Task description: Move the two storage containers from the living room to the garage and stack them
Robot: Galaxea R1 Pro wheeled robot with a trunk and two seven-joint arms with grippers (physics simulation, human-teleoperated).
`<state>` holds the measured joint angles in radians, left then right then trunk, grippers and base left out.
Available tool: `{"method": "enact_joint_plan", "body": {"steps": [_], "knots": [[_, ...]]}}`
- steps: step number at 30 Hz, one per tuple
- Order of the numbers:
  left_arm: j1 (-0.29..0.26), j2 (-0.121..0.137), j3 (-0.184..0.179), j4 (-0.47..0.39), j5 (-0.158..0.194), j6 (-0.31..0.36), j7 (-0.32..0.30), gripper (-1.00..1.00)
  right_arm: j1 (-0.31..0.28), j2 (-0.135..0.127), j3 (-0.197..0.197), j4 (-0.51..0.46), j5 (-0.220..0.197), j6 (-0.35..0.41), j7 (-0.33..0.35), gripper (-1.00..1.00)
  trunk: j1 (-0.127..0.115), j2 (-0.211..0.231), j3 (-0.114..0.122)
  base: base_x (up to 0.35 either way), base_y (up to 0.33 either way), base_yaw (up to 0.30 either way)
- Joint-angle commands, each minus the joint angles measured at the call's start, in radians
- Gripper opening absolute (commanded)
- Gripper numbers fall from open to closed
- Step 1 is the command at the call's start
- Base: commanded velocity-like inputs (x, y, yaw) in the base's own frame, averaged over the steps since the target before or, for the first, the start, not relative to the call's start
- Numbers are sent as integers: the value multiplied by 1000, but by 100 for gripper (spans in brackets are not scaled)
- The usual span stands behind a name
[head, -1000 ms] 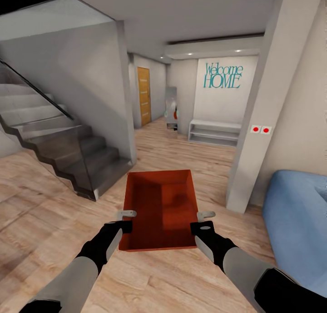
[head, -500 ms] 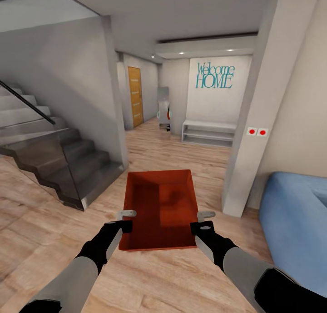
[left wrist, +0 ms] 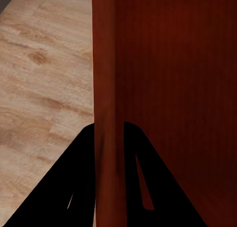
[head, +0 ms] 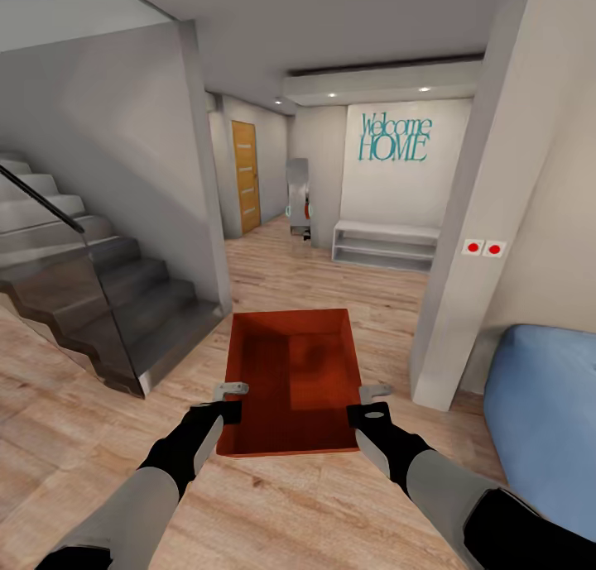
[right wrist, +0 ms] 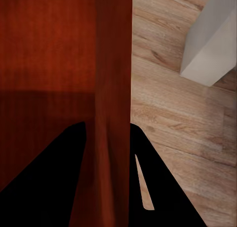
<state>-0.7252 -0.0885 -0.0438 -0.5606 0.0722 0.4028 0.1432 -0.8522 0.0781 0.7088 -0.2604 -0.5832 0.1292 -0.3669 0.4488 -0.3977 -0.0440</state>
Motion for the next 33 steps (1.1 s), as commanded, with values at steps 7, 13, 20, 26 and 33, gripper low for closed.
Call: {"method": "enact_joint_plan", "body": {"steps": [7, 13, 20, 26, 33], "knots": [[0, 1, -2, 36, -8, 7, 13, -100, -2, 0, -31, -3, 26, -40, -64, -100, 1, -2, -2, 322, 0, 0], [0, 1, -2, 36, -8, 7, 13, -100, -2, -1, -31, -3, 26, -41, -64, -100, 1, -2, -2, 322, 0, 0], [0, 1, -2, 36, -8, 7, 13, -100, -2, -1, -31, -3, 26, -41, -64, -100, 1, -2, -2, 322, 0, 0], [0, 1, -2, 36, -8, 7, 13, -100, -2, -1, -31, -3, 26, -41, -64, -100, 1, -2, -2, 322, 0, 0], [0, 1, -2, 36, -8, 7, 13, -100, -2, -1, -31, -3, 26, -41, -64, -100, 1, -2, -2, 322, 0, 0]]}}
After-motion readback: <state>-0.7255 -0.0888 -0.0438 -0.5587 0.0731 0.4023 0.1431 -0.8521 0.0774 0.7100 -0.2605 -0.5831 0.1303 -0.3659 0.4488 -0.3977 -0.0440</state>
